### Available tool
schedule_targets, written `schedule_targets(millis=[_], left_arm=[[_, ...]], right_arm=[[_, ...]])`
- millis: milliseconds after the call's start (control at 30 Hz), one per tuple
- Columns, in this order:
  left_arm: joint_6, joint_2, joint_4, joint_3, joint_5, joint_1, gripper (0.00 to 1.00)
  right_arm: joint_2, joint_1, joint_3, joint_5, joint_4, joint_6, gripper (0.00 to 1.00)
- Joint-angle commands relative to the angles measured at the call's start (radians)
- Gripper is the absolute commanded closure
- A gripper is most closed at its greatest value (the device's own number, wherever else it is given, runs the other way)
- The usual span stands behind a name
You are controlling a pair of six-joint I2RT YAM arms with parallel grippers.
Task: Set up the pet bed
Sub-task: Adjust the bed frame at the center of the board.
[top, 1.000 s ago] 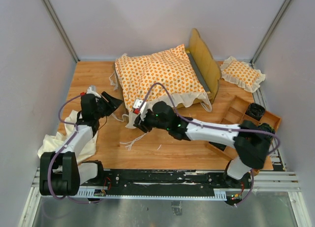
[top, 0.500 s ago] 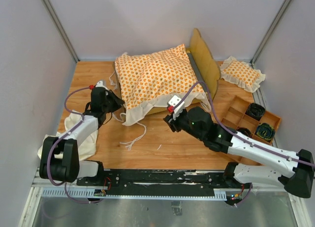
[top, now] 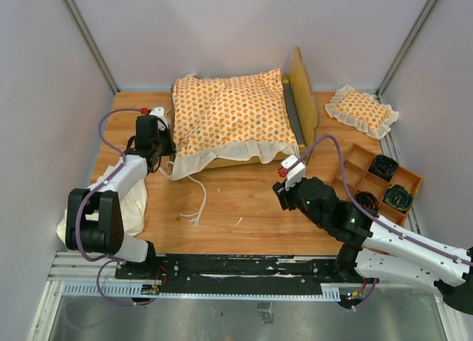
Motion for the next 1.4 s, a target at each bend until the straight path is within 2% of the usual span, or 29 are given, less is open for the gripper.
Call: schedule_targets(millis=[0,67,133,267,433,467,567,600,633,800,967,1100,1200,1267,1367], left_arm=[[0.276,-0.025,-0.028,0.005,0.088,0.030,1.00],[0.318,-0.062,-0.002,-0.027,0.082,0.061,1.00],[0.342,-0.077,0.003,-0.032,0.136,0.099,1.00],[0.393,-0.039,-0.039,0.010,0.183,0.127,1.00],[0.401,-0.045,-0.037,-0.012,0.041,0.132,0.99],[0.373,-0.058,-0.021,-0.016,0.038,0.132,0.89],[0.309,-0.103,-0.017,0.005,0.062,0.132,0.48],[0.288,-0.121,-0.017,0.011,0.063,0.132,0.39],[0.262,-0.141,-0.017,0.015,0.058,0.132,0.34],[0.063,-0.260,0.026,-0.009,0.115,0.132,0.34],[-0.045,-0.381,0.087,-0.079,0.192,0.124,0.40],[-0.079,-0.482,0.154,-0.158,0.154,0.022,0.40],[-0.102,-0.518,0.202,-0.201,0.201,-0.037,0.43],[-0.099,-0.519,0.212,-0.207,0.240,-0.072,0.46],[-0.030,-0.504,0.210,-0.212,0.303,-0.147,0.45]], right_arm=[[-0.042,-0.008,-0.026,0.157,-0.053,0.025,0.53],[-0.051,-0.027,-0.039,0.172,-0.052,0.021,0.52],[-0.054,-0.062,-0.052,0.146,-0.051,0.022,0.52],[-0.040,-0.155,-0.087,0.080,-0.013,0.022,0.51],[-0.009,-0.228,-0.144,0.020,0.082,0.027,0.51],[0.001,-0.231,-0.166,0.011,0.133,0.022,0.51],[0.052,-0.233,-0.235,-0.025,0.329,-0.014,0.51],[0.080,-0.234,-0.249,-0.025,0.374,-0.035,0.50],[0.111,-0.236,-0.256,-0.020,0.414,-0.047,0.49],[0.331,-0.270,-0.239,0.004,0.575,-0.082,0.48],[0.492,-0.299,-0.181,0.056,0.604,-0.111,0.48],[0.562,-0.305,-0.158,0.098,0.644,-0.145,0.49],[0.614,-0.313,-0.143,0.109,0.675,-0.171,0.52],[0.638,-0.315,-0.136,0.124,0.686,-0.195,0.62],[0.596,-0.316,-0.137,0.084,0.666,-0.216,0.90]])
